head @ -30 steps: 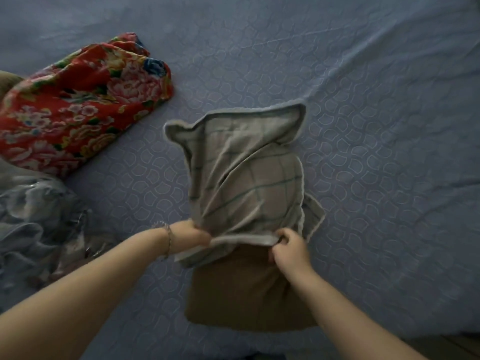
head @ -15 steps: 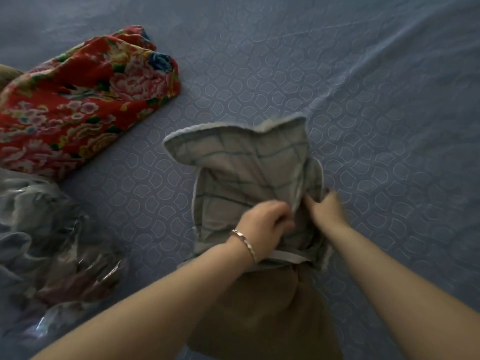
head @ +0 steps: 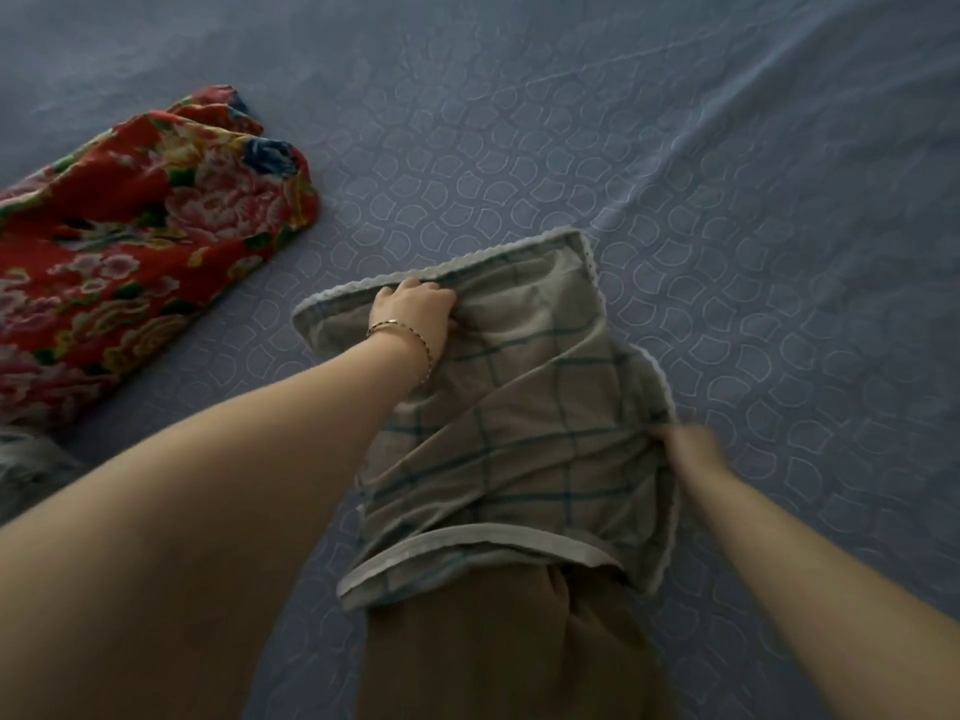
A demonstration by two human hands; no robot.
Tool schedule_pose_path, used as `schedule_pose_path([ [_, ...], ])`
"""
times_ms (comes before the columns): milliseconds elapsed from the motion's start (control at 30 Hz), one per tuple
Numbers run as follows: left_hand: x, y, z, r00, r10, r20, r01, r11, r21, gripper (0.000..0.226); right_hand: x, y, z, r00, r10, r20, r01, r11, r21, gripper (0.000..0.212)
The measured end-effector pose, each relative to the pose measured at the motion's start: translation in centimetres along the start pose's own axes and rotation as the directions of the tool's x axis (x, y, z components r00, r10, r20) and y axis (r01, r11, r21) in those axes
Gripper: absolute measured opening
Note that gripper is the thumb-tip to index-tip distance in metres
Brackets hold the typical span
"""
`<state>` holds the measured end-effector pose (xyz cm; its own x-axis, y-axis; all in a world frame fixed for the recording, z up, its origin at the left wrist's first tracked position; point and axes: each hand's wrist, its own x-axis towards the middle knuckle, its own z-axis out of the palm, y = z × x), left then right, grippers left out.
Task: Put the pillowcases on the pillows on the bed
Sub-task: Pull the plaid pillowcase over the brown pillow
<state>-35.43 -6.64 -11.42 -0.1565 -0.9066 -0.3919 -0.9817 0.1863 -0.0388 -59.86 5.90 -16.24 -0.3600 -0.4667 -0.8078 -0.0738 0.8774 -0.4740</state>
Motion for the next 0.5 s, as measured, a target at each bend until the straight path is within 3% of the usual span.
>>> schedule_pose_path([
  [67,-1.5,0.2,0.3,0.975,-0.021,-0.223,-0.031,0.973,-0.229,0.026,0.7,-1.8,1.1,0.996,-0.077,0.041,0.077,0.997,0.004,0.047],
  [133,-3.5,-0.1,-0.2,0.896,-0.153,-0.417,-0.057,0.891,-0.45,0.024,0.1,-3.6,1.7,0.985,-0.166,0.042,0.168,0.984,-0.052,0.048],
  [233,-4.3,-3.7,-2.3,0.737,-0.507,-0.446,0.15,0.767,-0.624,0.031,-1.5,-3.4,0.4,0.964,-0.26,-0.048,0.261,0.965,0.007,0.047],
  [300,-3.6,-6.5,-2.6,0.648,-0.669,-0.365,0.329,0.678,-0.658,0.028,-2.4,-0.8,-0.8,0.962,-0.271,-0.001,0.271,0.961,0.051,0.042],
  [333,-3.0,-7.0,-2.3,0.674,-0.664,-0.324,0.36,0.678,-0.641,0.026,-2.4,1.0,-1.1,0.976,-0.212,0.046,0.207,0.973,0.102,0.037],
  [400,-2.0,-5.8,-1.4,0.8,-0.535,-0.271,0.281,0.734,-0.618,0.021,-2.8,4.7,-0.5,0.978,0.066,0.198,-0.115,0.962,0.248,0.031],
  [433,-2.0,-4.5,-1.0,0.855,-0.449,-0.257,0.21,0.755,-0.621,0.019,-2.7,6.4,0.0,0.958,0.197,0.21,-0.243,0.944,0.223,0.033],
  [500,-2.8,-1.8,-0.1,0.926,-0.288,-0.246,0.07,0.768,-0.636,0.023,-1.7,8.4,1.4,0.958,0.254,0.131,-0.263,0.963,0.056,0.044],
])
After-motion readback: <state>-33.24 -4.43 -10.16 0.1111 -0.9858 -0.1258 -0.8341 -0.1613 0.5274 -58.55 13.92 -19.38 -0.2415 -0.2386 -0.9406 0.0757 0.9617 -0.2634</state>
